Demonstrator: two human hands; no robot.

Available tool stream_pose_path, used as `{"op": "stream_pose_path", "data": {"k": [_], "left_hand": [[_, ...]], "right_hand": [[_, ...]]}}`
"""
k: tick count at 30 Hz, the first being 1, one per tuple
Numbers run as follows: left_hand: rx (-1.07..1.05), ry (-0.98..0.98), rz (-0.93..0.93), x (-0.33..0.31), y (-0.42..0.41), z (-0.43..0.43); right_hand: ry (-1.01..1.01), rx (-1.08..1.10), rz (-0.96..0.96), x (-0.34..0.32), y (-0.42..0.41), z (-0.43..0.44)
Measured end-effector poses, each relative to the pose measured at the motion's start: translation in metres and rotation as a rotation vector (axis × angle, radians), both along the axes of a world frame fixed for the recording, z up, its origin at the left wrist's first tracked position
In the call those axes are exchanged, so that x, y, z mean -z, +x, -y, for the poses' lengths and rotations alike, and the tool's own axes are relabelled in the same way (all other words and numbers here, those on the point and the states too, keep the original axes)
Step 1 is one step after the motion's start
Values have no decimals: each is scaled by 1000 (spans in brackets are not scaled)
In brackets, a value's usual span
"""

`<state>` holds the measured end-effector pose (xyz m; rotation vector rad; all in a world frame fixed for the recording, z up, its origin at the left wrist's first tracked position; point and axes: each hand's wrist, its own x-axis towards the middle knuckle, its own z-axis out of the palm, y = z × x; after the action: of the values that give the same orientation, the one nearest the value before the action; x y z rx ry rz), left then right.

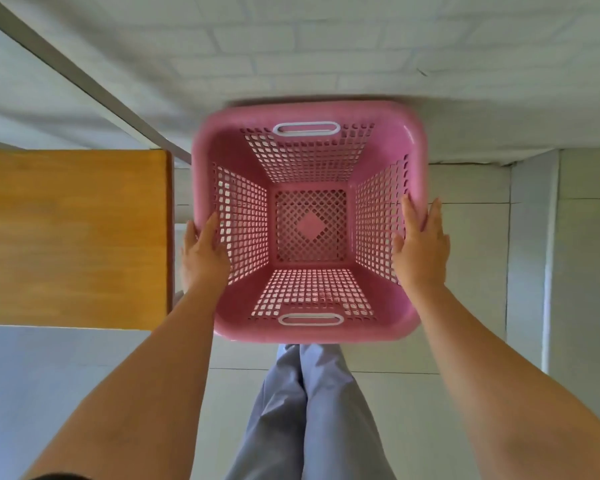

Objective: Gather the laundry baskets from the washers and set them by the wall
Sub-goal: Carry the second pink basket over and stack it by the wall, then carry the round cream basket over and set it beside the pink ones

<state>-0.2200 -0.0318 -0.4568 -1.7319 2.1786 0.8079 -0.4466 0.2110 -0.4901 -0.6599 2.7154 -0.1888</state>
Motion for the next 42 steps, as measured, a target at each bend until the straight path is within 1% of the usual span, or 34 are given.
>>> {"op": "stream_pose_path", "data": {"k": [3,7,12,19,22,27,32,37,40,42], "left_hand": [[64,2,13,-13,-5,-5],[151,9,-27,-40,-14,-20],[265,-18,-33,-86,-16,-38],[444,-73,-90,-156,3,-66],[598,-109,-113,-174,14,-78],[897,-190,-138,-199,32,-105],[1164,-222,-134,-217,36,-153],[1445,-221,-151,-233,27,-243],[1625,-239,-190,-240,26,-316],[1694,-227,-220,-244,31,-367]], "right_hand": [[37,1,-19,-18,9,2],[41,-10,1,-49,25,-5],[48,-9,34,-99,47,-19],[6,66,37,-172,99,-53],[-10,120,28,-199,127,-72],[-36,269,15,-235,177,-115],[-64,450,7,-258,231,-184],[-78,684,-24,-272,294,-272],[-79,827,-41,-279,333,-332],[-84,912,-52,-282,360,-374]]}}
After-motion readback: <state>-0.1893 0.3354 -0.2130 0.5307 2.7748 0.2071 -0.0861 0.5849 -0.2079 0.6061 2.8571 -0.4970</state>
